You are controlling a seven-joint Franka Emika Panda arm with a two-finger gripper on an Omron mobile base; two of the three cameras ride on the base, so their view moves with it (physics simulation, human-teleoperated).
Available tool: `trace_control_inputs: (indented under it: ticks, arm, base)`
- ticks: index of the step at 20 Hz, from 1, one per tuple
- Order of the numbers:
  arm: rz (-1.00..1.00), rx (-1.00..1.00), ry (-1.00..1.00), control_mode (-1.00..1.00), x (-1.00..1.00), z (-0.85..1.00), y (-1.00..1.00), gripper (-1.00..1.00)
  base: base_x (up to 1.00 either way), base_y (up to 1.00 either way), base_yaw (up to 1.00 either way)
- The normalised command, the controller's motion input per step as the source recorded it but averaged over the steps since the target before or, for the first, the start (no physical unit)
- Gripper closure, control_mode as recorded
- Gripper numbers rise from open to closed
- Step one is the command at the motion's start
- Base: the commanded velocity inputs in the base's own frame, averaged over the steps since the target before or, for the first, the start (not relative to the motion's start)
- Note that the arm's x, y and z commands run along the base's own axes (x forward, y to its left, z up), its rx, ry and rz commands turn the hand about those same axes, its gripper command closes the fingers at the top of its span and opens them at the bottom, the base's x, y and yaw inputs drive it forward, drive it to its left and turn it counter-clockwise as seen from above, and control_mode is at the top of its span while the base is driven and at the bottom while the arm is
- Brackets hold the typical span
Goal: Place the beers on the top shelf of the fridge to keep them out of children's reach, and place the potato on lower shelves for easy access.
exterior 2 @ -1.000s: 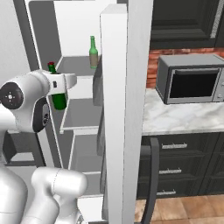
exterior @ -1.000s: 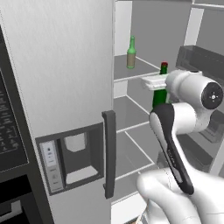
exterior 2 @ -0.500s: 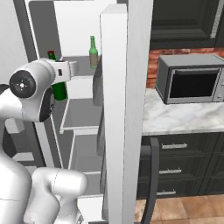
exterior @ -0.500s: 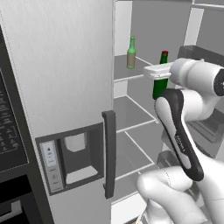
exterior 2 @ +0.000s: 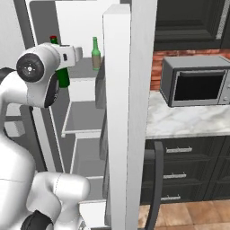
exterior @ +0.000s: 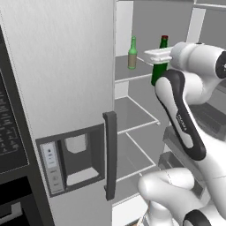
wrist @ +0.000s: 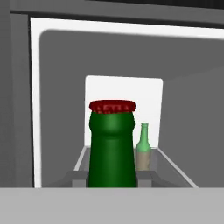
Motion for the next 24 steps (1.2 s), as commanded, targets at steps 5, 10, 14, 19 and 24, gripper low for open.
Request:
trace_control_inputs:
  ticks: [5,10,14,19,24]
  arm:
    - [0.00,0.05,-0.01,-1.00,0.41,0.04,0.00,1.00]
    - [0.02,0.04,0.00,-1.00,0.42,0.00,0.00,1.00]
    - [0.03,0.01,0.00,-1.00,0.41,0.00,0.00,1.00]
    - [0.02,0.00,0.00,-1.00,0.41,0.00,0.00,1.00]
    - [0.01,0.00,0.00,-1.00,0.37,-0.03,0.00,1.00]
  base:
    - [0.00,0.00,0.00]
    - [0.00,0.00,0.00]
    - [0.00,0.00,0.00]
    - [0.00,0.00,0.00]
    - [0.00,0.00,0.00]
